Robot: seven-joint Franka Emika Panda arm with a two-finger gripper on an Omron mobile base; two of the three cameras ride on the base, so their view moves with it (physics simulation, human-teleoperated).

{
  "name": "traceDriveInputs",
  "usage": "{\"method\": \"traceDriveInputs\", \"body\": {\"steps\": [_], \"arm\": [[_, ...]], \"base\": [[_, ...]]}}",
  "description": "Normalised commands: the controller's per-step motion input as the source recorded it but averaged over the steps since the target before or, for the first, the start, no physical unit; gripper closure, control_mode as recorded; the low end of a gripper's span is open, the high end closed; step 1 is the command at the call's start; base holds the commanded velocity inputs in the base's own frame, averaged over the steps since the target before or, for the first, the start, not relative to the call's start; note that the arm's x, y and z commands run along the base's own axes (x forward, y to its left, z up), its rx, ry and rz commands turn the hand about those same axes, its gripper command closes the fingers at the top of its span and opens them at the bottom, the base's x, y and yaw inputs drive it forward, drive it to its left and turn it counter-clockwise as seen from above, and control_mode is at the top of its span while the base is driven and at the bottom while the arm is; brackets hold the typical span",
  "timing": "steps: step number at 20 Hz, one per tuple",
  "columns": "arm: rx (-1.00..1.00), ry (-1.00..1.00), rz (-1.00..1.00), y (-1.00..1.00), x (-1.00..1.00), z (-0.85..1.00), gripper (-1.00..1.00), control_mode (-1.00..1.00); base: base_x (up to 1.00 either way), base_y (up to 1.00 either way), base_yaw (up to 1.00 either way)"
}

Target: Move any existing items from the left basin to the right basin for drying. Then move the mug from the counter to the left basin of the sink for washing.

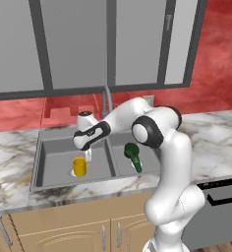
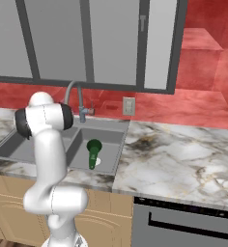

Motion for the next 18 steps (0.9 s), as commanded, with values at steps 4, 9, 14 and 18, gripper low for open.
{"method": "traceDriveInputs", "body": {"steps": [4, 9, 14, 18], "arm": [[0.00, -0.14, 0.07, -0.06, -0.49, 0.58, -1.00, -1.00], [0.00, -0.12, 0.02, -0.12, -0.51, 0.55, -1.00, -1.00], [0.00, -0.09, 0.00, -0.36, -0.55, 0.53, -1.00, -1.00], [0.01, -0.01, 0.00, -0.52, -0.45, 0.49, -1.00, -1.00]], "base": [[0.00, 0.00, 0.00], [0.00, 0.00, 0.00], [0.00, 0.00, 0.00], [0.00, 0.00, 0.00]]}}
